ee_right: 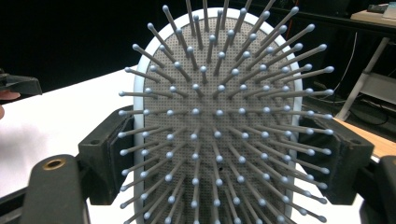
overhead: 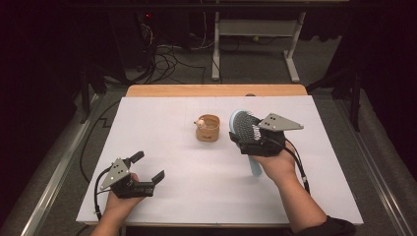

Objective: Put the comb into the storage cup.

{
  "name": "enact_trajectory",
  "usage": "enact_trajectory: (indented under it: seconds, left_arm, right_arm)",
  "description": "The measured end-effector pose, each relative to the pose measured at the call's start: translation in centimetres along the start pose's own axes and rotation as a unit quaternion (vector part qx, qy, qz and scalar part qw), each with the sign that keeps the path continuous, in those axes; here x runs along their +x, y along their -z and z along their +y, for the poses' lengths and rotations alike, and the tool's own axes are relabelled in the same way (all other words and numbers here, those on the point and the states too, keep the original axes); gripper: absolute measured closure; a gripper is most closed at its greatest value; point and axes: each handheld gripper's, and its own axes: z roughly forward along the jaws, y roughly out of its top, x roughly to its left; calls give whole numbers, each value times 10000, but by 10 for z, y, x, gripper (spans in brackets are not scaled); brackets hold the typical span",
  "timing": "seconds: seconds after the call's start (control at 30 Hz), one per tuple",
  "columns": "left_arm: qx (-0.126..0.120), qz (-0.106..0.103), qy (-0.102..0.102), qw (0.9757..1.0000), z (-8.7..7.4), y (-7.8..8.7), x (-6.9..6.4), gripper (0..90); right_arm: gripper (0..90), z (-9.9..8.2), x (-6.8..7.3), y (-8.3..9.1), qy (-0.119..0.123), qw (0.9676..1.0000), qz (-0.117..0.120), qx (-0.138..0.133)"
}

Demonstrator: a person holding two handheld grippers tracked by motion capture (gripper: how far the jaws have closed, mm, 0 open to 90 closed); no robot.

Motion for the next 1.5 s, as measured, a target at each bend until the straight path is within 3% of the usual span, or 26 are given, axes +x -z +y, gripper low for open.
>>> enact_trajectory:
  seconds: [0.33,0.7,1.5]
  left_arm:
    - [10,-23,-52,10000,0,0,0,1]
    - [15,39,54,10000,-1,0,-1,1]
    - [41,-3,-28,10000,0,1,0,1]
  right_arm:
    - [207,4,1,-8,35,10000,-45,-31]
    - [208,6,2,-20,56,9999,-101,-42]
    - [209,25,5,-39,30,9986,-202,-479]
